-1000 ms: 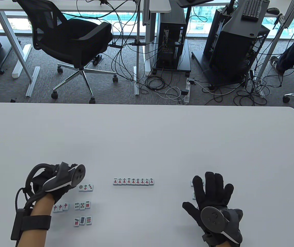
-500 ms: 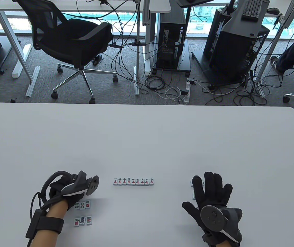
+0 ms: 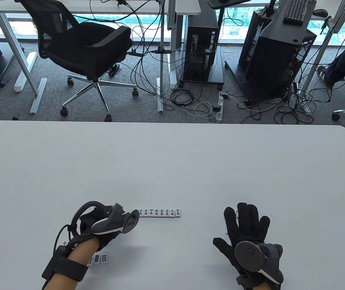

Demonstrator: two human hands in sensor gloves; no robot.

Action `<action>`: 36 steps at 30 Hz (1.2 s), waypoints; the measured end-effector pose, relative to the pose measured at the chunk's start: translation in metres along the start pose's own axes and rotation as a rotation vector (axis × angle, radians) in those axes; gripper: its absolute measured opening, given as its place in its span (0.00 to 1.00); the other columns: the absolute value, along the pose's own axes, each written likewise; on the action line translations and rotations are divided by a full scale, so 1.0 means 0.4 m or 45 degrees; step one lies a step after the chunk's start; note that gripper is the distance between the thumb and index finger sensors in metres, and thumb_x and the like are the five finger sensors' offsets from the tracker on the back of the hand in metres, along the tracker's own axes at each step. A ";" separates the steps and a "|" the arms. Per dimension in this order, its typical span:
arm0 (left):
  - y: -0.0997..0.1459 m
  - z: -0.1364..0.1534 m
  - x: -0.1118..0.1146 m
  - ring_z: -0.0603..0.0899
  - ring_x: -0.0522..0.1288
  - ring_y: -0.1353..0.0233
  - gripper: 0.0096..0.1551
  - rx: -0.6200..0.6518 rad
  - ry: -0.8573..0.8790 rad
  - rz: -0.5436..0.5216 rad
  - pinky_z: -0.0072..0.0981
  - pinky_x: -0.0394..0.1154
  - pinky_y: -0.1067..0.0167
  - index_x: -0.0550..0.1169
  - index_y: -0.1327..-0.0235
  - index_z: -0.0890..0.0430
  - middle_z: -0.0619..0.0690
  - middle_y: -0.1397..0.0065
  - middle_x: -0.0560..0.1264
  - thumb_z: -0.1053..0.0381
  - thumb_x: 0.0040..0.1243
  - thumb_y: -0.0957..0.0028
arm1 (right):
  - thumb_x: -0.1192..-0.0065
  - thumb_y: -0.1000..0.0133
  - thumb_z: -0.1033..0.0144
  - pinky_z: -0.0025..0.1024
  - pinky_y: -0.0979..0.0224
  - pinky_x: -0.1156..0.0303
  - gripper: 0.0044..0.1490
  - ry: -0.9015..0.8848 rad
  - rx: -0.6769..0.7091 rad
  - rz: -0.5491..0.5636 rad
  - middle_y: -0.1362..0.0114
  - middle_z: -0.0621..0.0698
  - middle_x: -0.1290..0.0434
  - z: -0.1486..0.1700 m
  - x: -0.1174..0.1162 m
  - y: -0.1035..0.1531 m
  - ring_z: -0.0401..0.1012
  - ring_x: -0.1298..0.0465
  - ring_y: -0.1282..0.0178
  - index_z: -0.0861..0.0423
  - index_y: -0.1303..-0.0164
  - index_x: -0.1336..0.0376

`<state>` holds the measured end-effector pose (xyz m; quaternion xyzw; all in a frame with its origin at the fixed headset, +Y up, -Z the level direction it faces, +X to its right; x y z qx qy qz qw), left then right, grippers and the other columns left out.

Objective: Mahjong suit sorting

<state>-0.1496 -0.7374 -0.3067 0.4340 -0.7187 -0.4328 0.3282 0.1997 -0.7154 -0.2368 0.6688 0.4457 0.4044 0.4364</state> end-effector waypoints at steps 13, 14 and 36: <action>-0.029 -0.073 0.013 0.46 0.84 0.73 0.41 0.034 -0.034 0.086 0.41 0.82 0.64 0.79 0.45 0.51 0.36 0.64 0.87 0.31 0.65 0.69 | 0.56 0.49 0.31 0.74 0.25 0.69 0.56 -0.022 -0.024 -0.013 0.16 0.57 0.75 0.014 -0.003 -0.004 0.59 0.73 0.18 0.41 0.22 0.75; -0.020 -0.058 -0.001 0.46 0.84 0.73 0.40 0.002 -0.026 0.066 0.41 0.82 0.65 0.80 0.45 0.51 0.36 0.64 0.87 0.31 0.65 0.69 | 0.56 0.49 0.31 0.74 0.25 0.69 0.56 -0.022 -0.024 -0.014 0.16 0.57 0.75 0.014 -0.003 -0.004 0.59 0.73 0.18 0.41 0.22 0.75; -0.003 0.155 0.138 0.45 0.83 0.73 0.35 -0.322 0.072 0.200 0.40 0.82 0.65 0.79 0.46 0.51 0.35 0.64 0.86 0.37 0.69 0.68 | 0.56 0.48 0.32 0.74 0.24 0.68 0.56 -0.034 -0.016 -0.049 0.15 0.57 0.74 0.010 -0.010 -0.005 0.60 0.72 0.18 0.41 0.22 0.75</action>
Point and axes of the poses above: the tracker on the back of each hand, its own z axis roughly to the little-finger side, its own y axis roughly from the fingertips to the wrist, x = y × z, the point moved 1 cm from there along -y, roughly from the wrist to the fingertips
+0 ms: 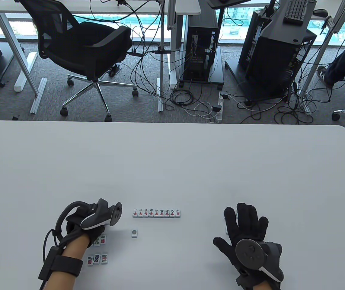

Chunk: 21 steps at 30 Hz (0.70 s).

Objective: Mahjong suit sorting

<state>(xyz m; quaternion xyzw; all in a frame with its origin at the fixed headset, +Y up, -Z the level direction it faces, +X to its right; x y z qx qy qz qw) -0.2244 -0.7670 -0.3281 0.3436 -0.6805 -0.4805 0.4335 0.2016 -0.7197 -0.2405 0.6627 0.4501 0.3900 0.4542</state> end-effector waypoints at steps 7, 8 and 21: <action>-0.005 0.060 -0.040 0.46 0.83 0.73 0.35 -0.120 0.064 -0.005 0.41 0.81 0.64 0.80 0.47 0.52 0.35 0.65 0.86 0.37 0.69 0.68 | 0.56 0.48 0.32 0.74 0.24 0.69 0.56 -0.008 -0.001 -0.007 0.15 0.57 0.74 -0.001 -0.002 -0.001 0.60 0.72 0.18 0.41 0.22 0.75; -0.003 0.071 -0.058 0.46 0.83 0.73 0.36 -0.139 0.099 -0.015 0.41 0.81 0.64 0.80 0.47 0.52 0.35 0.65 0.86 0.38 0.69 0.67 | 0.56 0.48 0.32 0.74 0.24 0.69 0.56 -0.007 0.000 -0.008 0.15 0.57 0.74 -0.002 -0.002 -0.001 0.60 0.72 0.18 0.41 0.22 0.75; 0.059 -0.175 -0.175 0.44 0.81 0.78 0.36 0.288 0.212 -0.232 0.38 0.81 0.69 0.80 0.49 0.53 0.34 0.69 0.85 0.36 0.69 0.68 | 0.55 0.48 0.32 0.74 0.25 0.69 0.56 -0.009 0.000 -0.007 0.15 0.57 0.74 -0.003 -0.003 -0.001 0.60 0.72 0.18 0.41 0.22 0.74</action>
Point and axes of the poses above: the tracker on the back of each hand, its own z axis roughly to the little-finger side, its own y axis roughly from the fingertips to the wrist, x = y × z, the point moved 1 cm from there along -y, roughly from the wrist to the fingertips
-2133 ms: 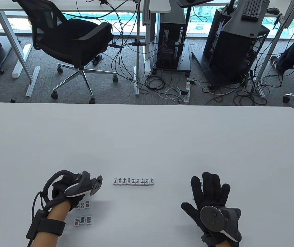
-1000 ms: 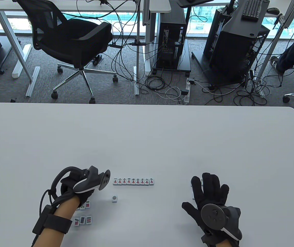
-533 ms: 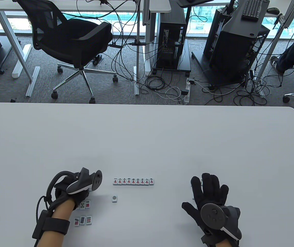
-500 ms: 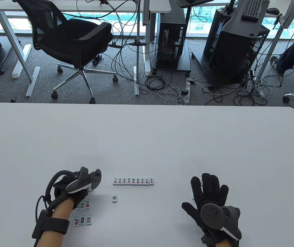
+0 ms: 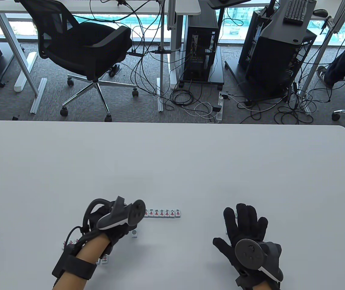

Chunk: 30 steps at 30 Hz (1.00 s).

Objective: Mahjong suit sorting

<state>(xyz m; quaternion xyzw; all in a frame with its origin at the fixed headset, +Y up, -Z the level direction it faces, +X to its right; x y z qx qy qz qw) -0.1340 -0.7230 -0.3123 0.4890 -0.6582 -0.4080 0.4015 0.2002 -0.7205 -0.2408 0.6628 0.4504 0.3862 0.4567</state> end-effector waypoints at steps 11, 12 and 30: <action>-0.023 -0.068 0.081 0.44 0.80 0.82 0.36 0.079 -0.144 0.114 0.38 0.80 0.73 0.82 0.50 0.53 0.34 0.74 0.85 0.35 0.69 0.70 | 0.55 0.48 0.32 0.74 0.25 0.69 0.56 -0.004 -0.001 -0.002 0.15 0.57 0.74 0.000 -0.002 -0.001 0.60 0.72 0.18 0.41 0.22 0.74; -0.023 -0.070 0.084 0.44 0.80 0.82 0.36 0.083 -0.159 0.115 0.38 0.80 0.74 0.82 0.51 0.52 0.34 0.74 0.85 0.35 0.70 0.70 | 0.55 0.48 0.32 0.74 0.25 0.69 0.56 -0.004 -0.001 -0.004 0.15 0.57 0.74 0.000 -0.002 -0.001 0.60 0.72 0.18 0.41 0.22 0.74; -0.005 0.098 -0.003 0.45 0.82 0.77 0.36 -0.185 -0.189 0.030 0.40 0.81 0.68 0.80 0.46 0.49 0.35 0.69 0.86 0.36 0.69 0.69 | 0.55 0.48 0.32 0.74 0.25 0.69 0.56 -0.007 -0.014 -0.025 0.15 0.57 0.74 0.002 -0.004 -0.001 0.60 0.72 0.18 0.41 0.21 0.74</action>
Point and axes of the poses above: the tracker on the back of each hand, its own z axis roughly to the little-finger side, its own y axis roughly from the fingertips to the wrist, x = y × z, the point moved 1 cm from there along -y, roughly from the wrist to the fingertips
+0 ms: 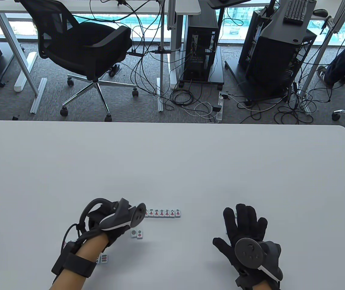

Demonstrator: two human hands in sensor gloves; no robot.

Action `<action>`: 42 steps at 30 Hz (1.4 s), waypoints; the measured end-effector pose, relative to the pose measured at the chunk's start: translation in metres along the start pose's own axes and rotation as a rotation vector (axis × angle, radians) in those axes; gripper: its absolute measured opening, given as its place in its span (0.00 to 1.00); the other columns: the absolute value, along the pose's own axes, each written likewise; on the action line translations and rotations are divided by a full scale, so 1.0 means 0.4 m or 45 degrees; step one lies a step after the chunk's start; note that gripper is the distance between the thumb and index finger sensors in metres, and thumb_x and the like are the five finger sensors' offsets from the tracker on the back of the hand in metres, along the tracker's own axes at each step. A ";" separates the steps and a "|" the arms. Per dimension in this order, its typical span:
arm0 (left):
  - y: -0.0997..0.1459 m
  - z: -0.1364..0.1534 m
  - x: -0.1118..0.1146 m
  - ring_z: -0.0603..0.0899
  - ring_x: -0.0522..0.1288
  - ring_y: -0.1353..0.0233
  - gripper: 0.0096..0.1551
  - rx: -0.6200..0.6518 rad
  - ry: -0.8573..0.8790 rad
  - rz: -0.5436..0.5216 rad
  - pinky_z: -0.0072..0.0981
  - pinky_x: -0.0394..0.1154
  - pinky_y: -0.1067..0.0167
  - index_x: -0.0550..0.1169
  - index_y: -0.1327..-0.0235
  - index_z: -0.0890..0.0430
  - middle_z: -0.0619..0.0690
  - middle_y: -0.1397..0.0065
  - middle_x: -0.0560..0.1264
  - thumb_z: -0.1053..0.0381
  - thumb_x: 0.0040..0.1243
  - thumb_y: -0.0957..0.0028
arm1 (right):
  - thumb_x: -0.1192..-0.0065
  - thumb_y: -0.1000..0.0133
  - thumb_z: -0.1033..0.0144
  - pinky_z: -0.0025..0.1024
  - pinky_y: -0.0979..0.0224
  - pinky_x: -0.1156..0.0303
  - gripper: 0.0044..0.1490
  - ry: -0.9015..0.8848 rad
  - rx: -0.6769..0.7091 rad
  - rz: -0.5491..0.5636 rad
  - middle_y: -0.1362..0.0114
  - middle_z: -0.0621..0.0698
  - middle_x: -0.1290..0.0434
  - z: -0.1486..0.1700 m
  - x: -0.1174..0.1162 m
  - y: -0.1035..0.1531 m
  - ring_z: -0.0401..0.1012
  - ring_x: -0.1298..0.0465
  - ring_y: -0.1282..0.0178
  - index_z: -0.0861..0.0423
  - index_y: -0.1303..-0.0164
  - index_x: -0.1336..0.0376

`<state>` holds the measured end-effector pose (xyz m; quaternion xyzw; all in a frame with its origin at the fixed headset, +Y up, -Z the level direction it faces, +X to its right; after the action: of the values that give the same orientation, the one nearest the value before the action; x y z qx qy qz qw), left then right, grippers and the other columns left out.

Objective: Mahjong suit sorting

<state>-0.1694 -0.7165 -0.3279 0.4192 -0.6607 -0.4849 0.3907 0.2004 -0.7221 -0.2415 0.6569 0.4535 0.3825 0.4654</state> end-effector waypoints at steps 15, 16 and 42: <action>-0.021 0.051 0.150 0.45 0.81 0.77 0.36 -0.113 -0.022 0.215 0.39 0.81 0.69 0.80 0.47 0.52 0.34 0.68 0.85 0.35 0.67 0.67 | 0.55 0.48 0.32 0.74 0.25 0.69 0.56 0.003 0.001 -0.013 0.15 0.57 0.74 -0.001 -0.003 0.000 0.60 0.72 0.18 0.41 0.21 0.74; -0.022 0.048 0.150 0.45 0.81 0.77 0.36 -0.104 -0.024 0.209 0.39 0.81 0.69 0.80 0.49 0.54 0.34 0.68 0.85 0.35 0.67 0.67 | 0.55 0.48 0.32 0.74 0.25 0.69 0.56 0.003 0.001 -0.013 0.15 0.57 0.74 -0.001 -0.003 0.000 0.60 0.72 0.18 0.42 0.21 0.74; -0.006 -0.209 0.038 0.44 0.79 0.84 0.36 0.291 0.004 0.060 0.38 0.80 0.75 0.83 0.52 0.53 0.33 0.77 0.85 0.34 0.69 0.70 | 0.55 0.48 0.32 0.74 0.25 0.68 0.55 -0.006 0.000 -0.014 0.15 0.57 0.74 0.000 -0.006 -0.001 0.60 0.72 0.18 0.42 0.21 0.74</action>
<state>-0.0970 -0.7573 -0.3100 0.4463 -0.7207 -0.3963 0.3527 0.1998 -0.7241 -0.2419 0.6551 0.4561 0.3784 0.4686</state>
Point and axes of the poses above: the tracker on the back of each hand, its own z axis roughly to the little-finger side, its own y axis roughly from the fingertips to the wrist, x = y × z, the point moved 1 cm from there along -y, roughly from the wrist to the fingertips
